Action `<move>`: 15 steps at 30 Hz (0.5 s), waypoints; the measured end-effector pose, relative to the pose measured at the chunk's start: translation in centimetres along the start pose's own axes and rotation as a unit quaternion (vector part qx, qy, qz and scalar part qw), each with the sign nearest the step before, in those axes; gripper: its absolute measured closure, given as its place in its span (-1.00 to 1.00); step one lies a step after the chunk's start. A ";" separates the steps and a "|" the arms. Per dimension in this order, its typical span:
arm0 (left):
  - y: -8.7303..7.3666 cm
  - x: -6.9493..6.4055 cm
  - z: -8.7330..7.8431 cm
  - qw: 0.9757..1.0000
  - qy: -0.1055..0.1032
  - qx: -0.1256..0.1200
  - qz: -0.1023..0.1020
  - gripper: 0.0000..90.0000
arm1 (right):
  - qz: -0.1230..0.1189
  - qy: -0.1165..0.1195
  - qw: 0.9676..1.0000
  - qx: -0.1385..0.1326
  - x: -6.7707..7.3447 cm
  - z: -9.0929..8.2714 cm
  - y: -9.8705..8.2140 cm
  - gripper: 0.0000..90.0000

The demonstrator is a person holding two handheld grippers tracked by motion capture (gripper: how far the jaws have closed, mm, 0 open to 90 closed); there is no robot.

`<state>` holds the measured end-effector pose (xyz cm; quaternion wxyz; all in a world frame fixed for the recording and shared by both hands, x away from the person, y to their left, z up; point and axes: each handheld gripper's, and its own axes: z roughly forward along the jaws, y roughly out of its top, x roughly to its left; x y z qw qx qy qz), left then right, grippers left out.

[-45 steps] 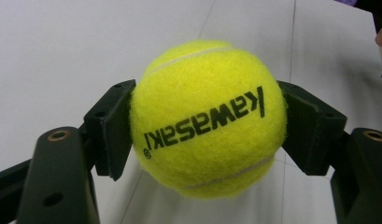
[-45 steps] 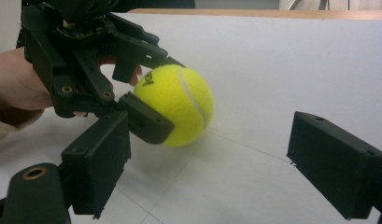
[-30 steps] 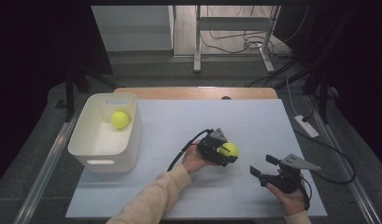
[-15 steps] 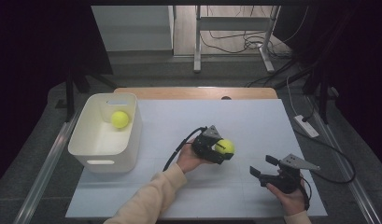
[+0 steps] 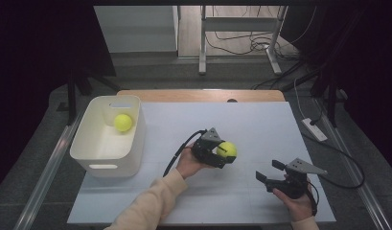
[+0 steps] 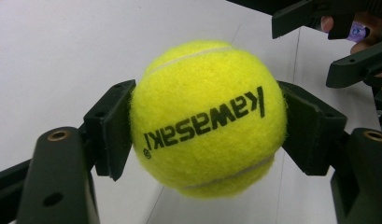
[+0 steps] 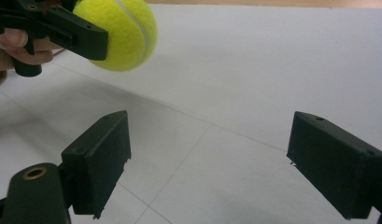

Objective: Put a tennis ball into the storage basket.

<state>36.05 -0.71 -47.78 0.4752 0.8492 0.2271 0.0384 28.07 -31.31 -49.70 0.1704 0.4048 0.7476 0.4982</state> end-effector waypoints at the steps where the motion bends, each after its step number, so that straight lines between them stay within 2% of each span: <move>1: -0.1 0.0 -0.2 1.000 0.001 -0.003 -0.001 -0.39 | 0.000 0.000 1.000 0.000 0.0 0.0 0.0 -0.70; 5: -0.2 -0.2 -1.2 1.000 0.011 -0.010 -0.001 -0.39 | 0.001 -0.001 1.000 0.001 -0.1 0.0 0.0 -0.70; 15: -0.3 -0.2 -2.9 1.000 0.013 -0.027 0.001 -0.39 | 0.001 -0.004 1.000 0.004 0.0 0.2 -0.1 -0.70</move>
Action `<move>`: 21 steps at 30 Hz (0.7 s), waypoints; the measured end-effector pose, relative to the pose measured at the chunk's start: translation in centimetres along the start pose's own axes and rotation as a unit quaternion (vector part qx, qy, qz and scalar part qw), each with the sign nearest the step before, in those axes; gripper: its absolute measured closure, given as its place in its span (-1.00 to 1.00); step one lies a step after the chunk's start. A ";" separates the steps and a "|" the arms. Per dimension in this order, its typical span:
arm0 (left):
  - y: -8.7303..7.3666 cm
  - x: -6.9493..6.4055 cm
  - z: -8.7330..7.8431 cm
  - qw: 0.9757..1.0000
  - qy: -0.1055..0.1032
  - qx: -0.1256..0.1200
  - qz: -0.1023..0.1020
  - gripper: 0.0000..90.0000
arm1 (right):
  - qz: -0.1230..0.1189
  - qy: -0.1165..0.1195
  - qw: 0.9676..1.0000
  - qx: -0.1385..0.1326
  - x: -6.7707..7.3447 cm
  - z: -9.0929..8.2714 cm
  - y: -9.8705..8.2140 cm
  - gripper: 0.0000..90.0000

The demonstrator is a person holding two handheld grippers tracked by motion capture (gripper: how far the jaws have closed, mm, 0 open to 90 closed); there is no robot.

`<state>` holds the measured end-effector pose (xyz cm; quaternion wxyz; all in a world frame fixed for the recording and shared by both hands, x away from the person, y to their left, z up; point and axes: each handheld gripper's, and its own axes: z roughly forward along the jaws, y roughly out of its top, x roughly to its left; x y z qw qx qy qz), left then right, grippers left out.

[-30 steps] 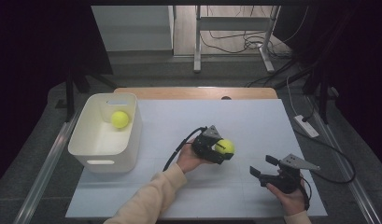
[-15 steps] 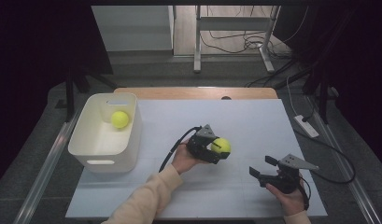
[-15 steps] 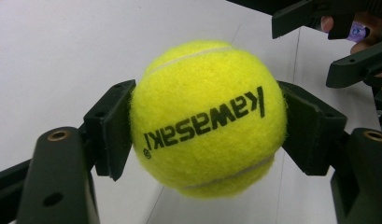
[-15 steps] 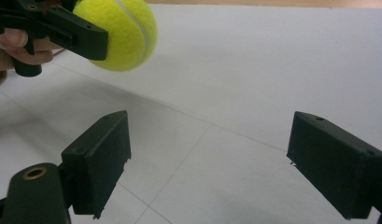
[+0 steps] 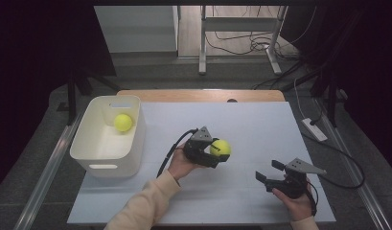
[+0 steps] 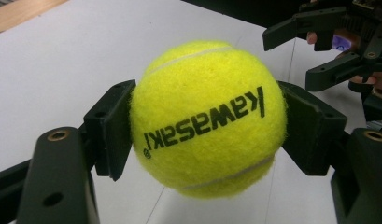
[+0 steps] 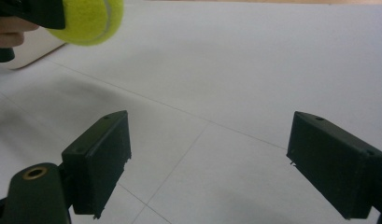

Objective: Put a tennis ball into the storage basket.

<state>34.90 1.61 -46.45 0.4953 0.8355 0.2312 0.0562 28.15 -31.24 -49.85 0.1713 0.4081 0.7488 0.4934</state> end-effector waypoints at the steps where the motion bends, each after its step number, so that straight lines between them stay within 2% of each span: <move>1: 0.0 0.0 0.0 1.000 0.000 0.000 0.000 -0.39 | 0.000 0.000 1.000 0.000 0.0 0.0 0.0 -0.70; 6: 0.0 0.2 -0.8 1.000 0.001 -0.008 -0.004 -0.40 | 0.002 0.000 1.000 0.001 -0.1 0.0 0.0 -0.70; 21: 0.9 0.6 -3.4 0.999 0.030 -0.026 -0.012 -0.39 | -0.001 0.000 1.000 0.004 -0.1 0.1 -0.1 -0.70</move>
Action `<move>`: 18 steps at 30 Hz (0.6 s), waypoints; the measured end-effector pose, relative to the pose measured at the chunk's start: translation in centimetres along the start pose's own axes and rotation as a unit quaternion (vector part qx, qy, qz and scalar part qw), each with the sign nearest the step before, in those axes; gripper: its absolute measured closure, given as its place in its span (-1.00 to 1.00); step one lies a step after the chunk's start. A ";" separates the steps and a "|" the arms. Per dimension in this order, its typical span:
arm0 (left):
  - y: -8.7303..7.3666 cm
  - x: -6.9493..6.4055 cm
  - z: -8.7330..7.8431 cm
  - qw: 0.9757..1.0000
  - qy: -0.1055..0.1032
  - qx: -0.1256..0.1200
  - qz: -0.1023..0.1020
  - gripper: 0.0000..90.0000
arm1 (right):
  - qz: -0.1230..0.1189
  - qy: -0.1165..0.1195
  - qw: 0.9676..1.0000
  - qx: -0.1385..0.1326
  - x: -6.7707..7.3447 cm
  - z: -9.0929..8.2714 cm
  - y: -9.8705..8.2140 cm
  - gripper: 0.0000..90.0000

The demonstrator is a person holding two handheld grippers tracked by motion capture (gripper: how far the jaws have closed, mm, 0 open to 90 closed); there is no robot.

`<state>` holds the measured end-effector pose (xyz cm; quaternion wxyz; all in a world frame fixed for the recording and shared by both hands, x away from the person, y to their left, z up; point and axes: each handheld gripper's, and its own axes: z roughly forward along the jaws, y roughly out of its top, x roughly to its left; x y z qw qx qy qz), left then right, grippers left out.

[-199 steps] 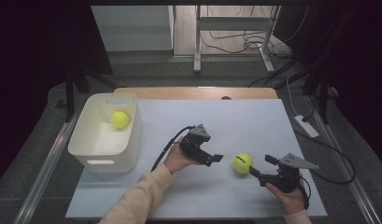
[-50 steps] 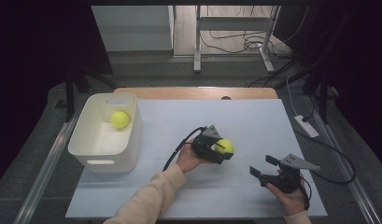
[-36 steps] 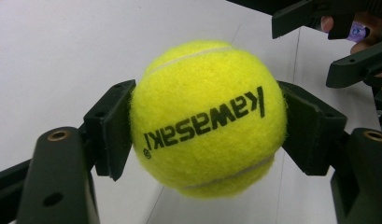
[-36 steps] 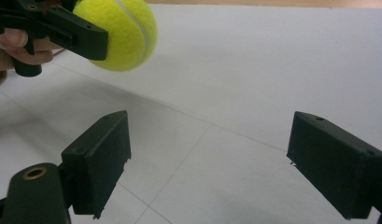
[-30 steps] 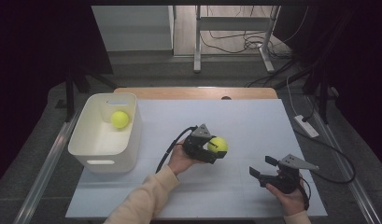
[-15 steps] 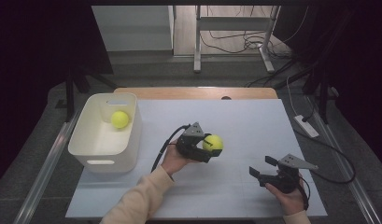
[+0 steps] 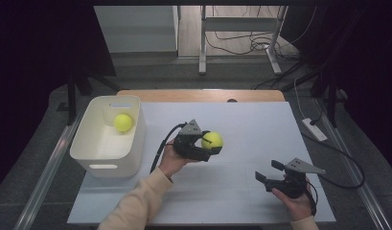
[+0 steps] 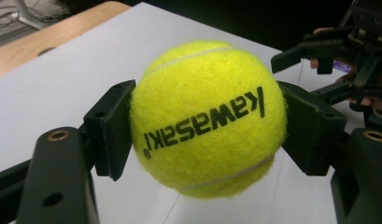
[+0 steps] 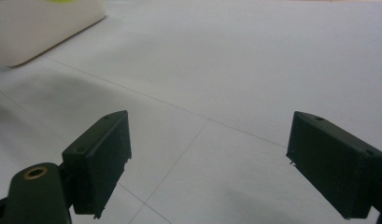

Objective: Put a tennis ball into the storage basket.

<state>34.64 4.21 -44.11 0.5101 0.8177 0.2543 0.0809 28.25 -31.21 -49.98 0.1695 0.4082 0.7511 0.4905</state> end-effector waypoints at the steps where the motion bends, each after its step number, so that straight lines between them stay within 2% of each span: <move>1: 0.2 0.1 -0.4 1.000 0.003 -0.005 -0.002 -0.39 | 0.001 0.000 1.000 0.000 0.0 0.0 0.0 -0.70; 5: 0.5 0.4 -1.0 1.000 0.007 -0.013 -0.003 -0.39 | 0.007 0.001 1.000 -0.002 0.0 0.0 0.0 -0.70; 18: 1.1 1.2 -2.7 0.999 0.019 -0.033 -0.012 -0.40 | 0.002 0.002 1.000 0.001 0.1 0.1 0.0 -0.70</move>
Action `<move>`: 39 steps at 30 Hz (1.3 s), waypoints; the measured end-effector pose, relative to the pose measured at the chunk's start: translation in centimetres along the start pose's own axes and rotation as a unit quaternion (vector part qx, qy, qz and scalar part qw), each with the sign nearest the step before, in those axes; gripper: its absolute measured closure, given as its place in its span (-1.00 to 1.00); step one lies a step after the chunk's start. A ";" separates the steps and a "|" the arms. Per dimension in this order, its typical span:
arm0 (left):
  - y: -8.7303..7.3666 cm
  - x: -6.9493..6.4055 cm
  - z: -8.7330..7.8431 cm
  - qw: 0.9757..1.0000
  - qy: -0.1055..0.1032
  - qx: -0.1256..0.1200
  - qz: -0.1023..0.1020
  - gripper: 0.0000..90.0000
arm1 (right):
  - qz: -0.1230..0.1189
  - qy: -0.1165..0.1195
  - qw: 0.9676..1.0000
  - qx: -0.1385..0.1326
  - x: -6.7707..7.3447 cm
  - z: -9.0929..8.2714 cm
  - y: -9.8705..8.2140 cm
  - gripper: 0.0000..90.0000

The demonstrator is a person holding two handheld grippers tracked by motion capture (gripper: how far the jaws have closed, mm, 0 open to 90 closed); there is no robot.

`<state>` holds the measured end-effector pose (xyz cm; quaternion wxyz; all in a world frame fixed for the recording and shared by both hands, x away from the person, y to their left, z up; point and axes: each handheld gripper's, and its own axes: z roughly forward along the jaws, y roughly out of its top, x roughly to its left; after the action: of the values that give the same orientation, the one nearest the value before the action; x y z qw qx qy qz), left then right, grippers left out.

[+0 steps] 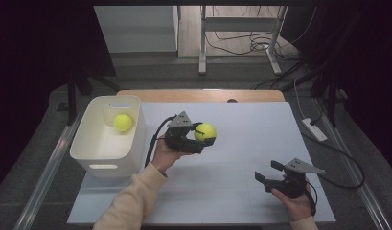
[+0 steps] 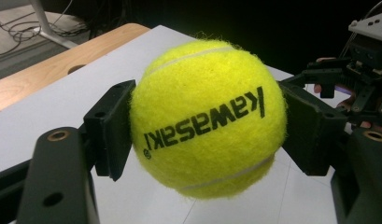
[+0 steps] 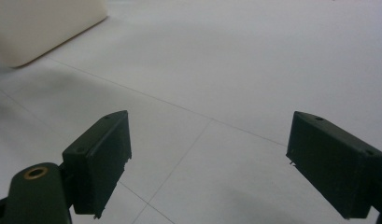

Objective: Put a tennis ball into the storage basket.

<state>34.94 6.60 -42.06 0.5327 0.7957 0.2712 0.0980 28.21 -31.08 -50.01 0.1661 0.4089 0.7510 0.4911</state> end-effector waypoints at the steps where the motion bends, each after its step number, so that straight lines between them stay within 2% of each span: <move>1: 0.0 0.0 0.0 1.000 0.000 0.000 0.000 -0.40 | 0.000 0.000 1.000 0.000 0.0 0.0 0.0 -0.70; 18: 0.7 0.9 -1.8 0.999 0.028 -0.020 -0.004 -0.40 | 0.000 0.002 1.000 0.000 0.0 0.0 0.0 -0.69; 39: 1.0 2.1 -4.1 0.998 0.055 -0.032 -0.012 -0.40 | 0.001 0.001 1.000 0.000 0.0 0.0 0.0 -0.69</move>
<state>35.22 10.73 -39.79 0.5435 0.7681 0.3064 0.1439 28.20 -31.07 -50.05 0.1648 0.4088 0.7507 0.4921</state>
